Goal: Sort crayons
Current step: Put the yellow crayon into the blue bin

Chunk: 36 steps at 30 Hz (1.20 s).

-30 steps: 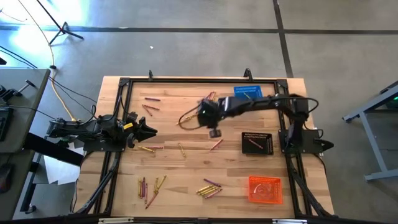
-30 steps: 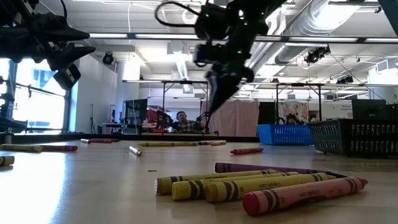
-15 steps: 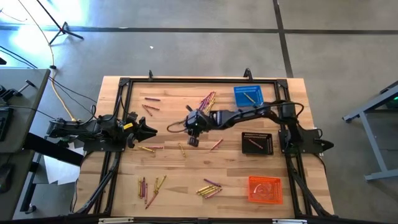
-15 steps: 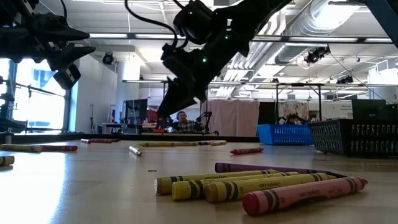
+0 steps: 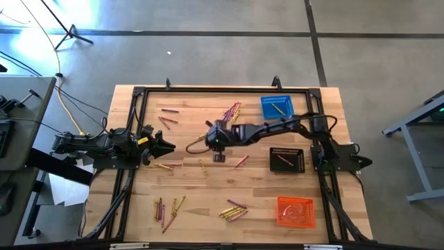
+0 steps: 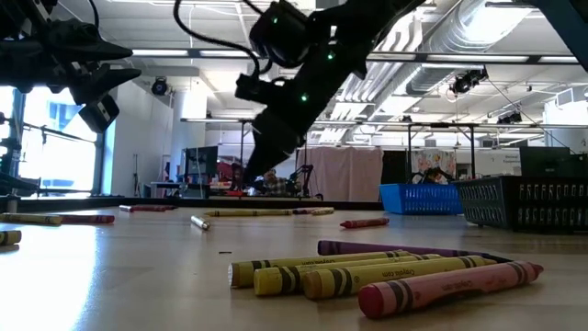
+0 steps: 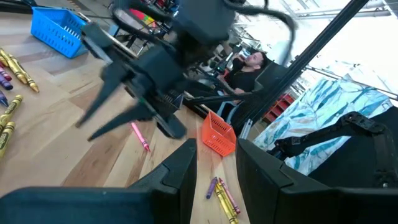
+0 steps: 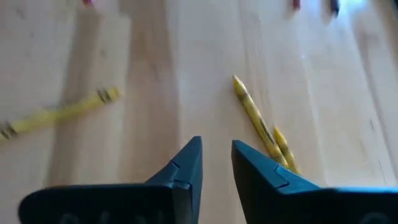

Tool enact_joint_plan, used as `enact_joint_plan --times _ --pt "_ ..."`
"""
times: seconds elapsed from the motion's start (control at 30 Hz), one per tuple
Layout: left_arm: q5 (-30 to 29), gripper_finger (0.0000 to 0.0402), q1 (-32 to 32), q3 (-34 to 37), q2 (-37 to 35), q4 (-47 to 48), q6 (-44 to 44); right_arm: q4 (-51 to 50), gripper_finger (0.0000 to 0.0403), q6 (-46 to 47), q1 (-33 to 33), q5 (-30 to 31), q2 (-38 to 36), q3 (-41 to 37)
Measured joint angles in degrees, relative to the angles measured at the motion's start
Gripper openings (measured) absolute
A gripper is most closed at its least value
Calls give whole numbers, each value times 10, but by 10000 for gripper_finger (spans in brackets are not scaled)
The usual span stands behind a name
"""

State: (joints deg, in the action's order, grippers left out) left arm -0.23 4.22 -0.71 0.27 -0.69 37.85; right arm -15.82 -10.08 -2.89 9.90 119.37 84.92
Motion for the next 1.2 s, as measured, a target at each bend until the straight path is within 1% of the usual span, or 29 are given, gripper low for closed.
enact_joint_plan --times 0.07,0.2,0.3,0.43,0.57,0.73,0.8,0.93,1.07,1.2 --pt "0 99 0 0 0 0 0 -16 98 -19 -13 -14 0 16" --pt "0 99 0 0 0 0 0 -53 136 -79 -41 -16 0 39" --pt "0 99 0 0 0 0 0 -72 151 -78 -67 -26 -1 59" --pt "0 99 0 0 0 0 0 -124 152 -63 -110 -73 -1 63" --pt "0 99 0 0 0 0 0 -150 147 -46 -142 -101 -1 63" --pt "0 99 0 0 0 0 0 -157 142 -40 -161 -148 -1 63" --pt "0 99 0 0 0 0 0 -154 142 -52 -161 -162 -1 63" --pt "0 99 0 0 0 0 0 -139 142 -68 -157 -166 8 63" --pt "0 99 0 0 0 0 0 -123 142 -69 -158 -181 34 64" --pt "0 99 0 0 0 0 0 -130 142 -79 -159 -181 64 87"
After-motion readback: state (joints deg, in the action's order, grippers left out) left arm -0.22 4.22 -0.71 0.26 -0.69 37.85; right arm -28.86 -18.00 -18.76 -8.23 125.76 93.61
